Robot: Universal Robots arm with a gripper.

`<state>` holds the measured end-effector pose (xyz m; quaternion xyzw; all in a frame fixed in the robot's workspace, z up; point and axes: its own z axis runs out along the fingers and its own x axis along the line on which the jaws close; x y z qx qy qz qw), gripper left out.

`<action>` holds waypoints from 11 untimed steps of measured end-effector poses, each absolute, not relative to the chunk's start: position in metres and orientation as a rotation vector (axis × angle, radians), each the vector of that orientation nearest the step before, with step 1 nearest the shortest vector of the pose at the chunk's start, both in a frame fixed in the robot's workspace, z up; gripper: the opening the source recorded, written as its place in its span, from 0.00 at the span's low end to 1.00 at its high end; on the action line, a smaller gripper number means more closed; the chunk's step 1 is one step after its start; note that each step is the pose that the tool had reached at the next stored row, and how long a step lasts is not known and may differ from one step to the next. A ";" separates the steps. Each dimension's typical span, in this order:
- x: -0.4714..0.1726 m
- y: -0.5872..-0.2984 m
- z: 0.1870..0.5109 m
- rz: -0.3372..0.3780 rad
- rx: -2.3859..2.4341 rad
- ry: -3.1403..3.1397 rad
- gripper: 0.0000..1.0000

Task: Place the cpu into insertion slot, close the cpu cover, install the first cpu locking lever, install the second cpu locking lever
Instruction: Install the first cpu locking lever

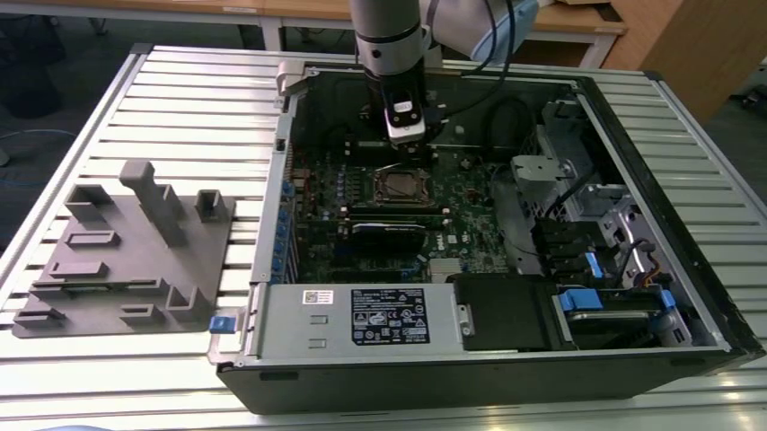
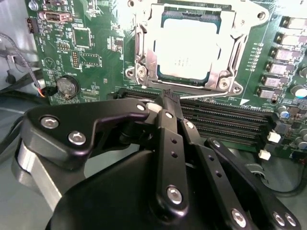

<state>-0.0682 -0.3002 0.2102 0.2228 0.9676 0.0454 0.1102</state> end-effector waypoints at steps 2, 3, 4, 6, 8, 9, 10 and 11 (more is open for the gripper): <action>-0.068 -0.300 0.210 0.137 0.655 2.844 0.11; -0.068 -0.299 0.210 0.139 0.655 2.844 0.11; -0.068 -0.299 0.209 0.140 0.655 2.844 0.11; -0.068 -0.298 0.209 0.142 0.656 2.844 0.11; -0.068 -0.297 0.209 0.143 0.656 2.844 0.11; -0.068 -0.297 0.209 0.143 0.656 2.844 0.11; -0.068 -0.297 0.209 0.143 0.656 2.844 0.11; -0.068 -0.297 0.209 0.143 0.656 2.844 0.11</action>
